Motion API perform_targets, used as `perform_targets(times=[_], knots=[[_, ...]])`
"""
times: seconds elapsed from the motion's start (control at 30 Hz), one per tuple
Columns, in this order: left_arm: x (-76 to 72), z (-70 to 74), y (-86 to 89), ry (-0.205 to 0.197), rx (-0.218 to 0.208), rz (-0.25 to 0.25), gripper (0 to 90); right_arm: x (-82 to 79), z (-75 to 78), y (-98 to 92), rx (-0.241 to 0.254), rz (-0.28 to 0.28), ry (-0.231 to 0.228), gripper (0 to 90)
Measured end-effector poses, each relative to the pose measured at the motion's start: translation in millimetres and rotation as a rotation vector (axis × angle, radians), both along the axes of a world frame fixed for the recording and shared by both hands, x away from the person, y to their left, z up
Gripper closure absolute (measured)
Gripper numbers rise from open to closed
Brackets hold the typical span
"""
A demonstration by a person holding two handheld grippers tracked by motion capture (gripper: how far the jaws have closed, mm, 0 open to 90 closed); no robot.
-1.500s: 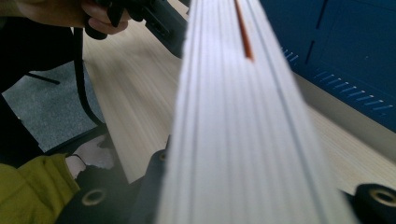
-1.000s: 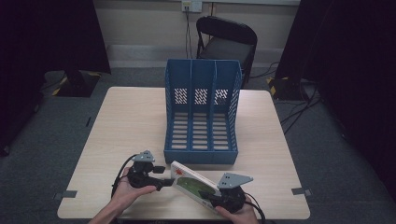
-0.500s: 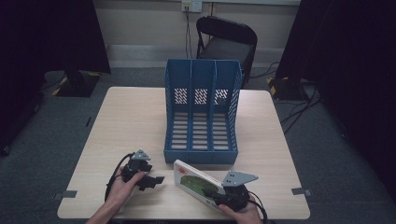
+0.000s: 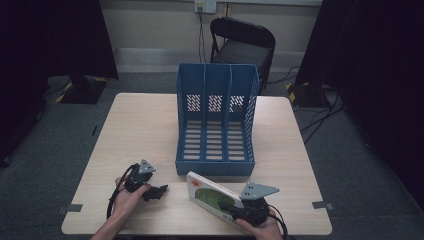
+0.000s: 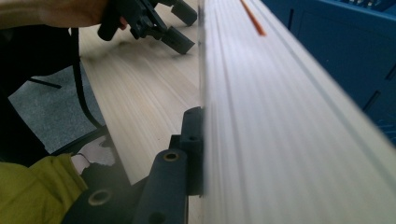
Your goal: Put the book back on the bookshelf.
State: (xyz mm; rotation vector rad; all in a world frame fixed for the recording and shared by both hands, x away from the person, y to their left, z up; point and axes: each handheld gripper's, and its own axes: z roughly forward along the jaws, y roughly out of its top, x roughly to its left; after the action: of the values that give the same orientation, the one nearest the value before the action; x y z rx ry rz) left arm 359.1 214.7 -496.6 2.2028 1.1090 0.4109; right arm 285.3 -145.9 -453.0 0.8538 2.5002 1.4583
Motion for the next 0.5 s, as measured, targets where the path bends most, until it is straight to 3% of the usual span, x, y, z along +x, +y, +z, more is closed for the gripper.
perform_targets(times=[0.2, 0.27, 0.5], knots=[[0.4, -5.9, 0.4, -0.036, -0.032, -0.001, 8.7, -1.1, 3.3, 1.7, 0.003, 0.002, -0.005, 76.6], [0.5, -10.0, -0.1, -0.053, -0.044, -0.013, 0.3, -3.1, 7.4, 2.3, 0.003, 0.003, -0.013, 76.7], [0.3, -10.5, 0.1, -0.057, -0.047, -0.018, 0.0, -4.1, 14.9, 0.1, 0.029, -0.001, -0.013, 76.7]])
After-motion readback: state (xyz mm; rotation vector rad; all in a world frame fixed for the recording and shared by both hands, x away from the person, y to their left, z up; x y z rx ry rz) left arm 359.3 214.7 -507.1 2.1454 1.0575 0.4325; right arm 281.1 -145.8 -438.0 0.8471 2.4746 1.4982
